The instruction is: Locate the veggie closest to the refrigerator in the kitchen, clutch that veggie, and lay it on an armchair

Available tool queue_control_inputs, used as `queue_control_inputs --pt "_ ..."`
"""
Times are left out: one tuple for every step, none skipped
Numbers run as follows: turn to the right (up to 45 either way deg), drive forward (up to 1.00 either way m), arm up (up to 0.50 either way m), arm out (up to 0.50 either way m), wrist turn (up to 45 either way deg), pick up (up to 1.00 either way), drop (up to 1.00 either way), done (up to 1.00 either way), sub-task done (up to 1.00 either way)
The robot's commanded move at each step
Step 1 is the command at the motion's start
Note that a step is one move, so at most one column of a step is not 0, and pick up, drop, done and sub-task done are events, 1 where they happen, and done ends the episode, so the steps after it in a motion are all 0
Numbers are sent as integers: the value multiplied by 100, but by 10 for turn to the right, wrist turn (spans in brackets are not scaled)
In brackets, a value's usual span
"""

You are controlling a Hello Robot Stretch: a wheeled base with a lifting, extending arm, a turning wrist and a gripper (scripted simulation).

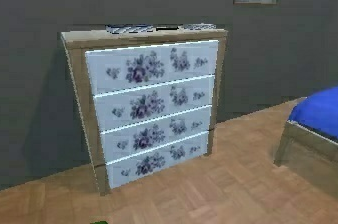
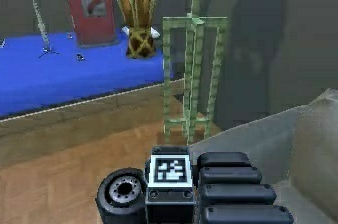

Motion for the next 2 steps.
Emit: queue_control_inputs --pt "-450 0 0 0 0 0 0 0 0" --pt "-450 0 0 0 0 0 0 0 0"
